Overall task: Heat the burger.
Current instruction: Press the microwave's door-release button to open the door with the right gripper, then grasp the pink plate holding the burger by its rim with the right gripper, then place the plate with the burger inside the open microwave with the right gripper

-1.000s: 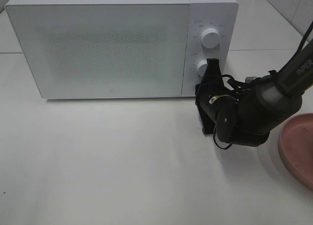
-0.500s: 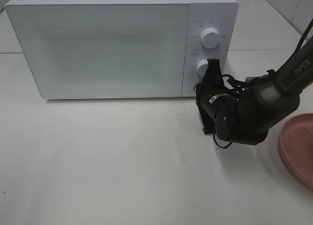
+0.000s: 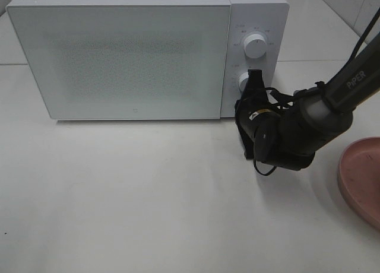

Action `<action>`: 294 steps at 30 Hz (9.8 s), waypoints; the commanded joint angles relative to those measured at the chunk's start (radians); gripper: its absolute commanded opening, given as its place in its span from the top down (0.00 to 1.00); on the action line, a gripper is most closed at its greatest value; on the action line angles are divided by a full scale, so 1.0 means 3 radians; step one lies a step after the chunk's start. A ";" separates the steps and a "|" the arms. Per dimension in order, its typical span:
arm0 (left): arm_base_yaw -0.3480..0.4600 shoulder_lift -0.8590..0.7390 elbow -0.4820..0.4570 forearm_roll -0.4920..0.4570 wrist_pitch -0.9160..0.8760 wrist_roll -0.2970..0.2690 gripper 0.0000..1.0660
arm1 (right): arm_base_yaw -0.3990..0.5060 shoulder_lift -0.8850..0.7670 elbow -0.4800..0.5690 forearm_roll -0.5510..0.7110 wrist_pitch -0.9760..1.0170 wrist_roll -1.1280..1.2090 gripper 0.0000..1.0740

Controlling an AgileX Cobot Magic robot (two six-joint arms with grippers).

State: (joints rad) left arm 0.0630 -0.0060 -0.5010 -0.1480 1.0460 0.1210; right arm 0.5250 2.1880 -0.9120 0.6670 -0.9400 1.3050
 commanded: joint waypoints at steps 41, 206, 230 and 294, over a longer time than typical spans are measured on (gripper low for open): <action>-0.0007 -0.0080 0.0013 -0.0030 -0.0027 -0.0010 0.08 | -0.0067 -0.0693 0.0593 -0.0457 0.0593 0.0093 1.00; -0.0007 -0.0080 0.0013 -0.0030 -0.0027 -0.0010 0.08 | -0.1347 -0.1407 0.0433 -0.2850 0.5157 -0.3870 1.00; -0.0007 -0.0080 0.0013 -0.0030 -0.0027 -0.0010 0.08 | -0.0630 -0.1437 0.0433 -0.4267 0.5760 -0.2490 1.00; -0.0007 -0.0080 0.0013 -0.0030 -0.0027 -0.0010 0.08 | 0.1463 -0.2603 0.0823 -0.4280 0.6583 -0.2750 1.00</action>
State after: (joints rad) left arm 0.0630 -0.0060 -0.5010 -0.1480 1.0460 0.1210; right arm 0.9610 1.4180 -0.6680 -0.5630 0.9950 0.4930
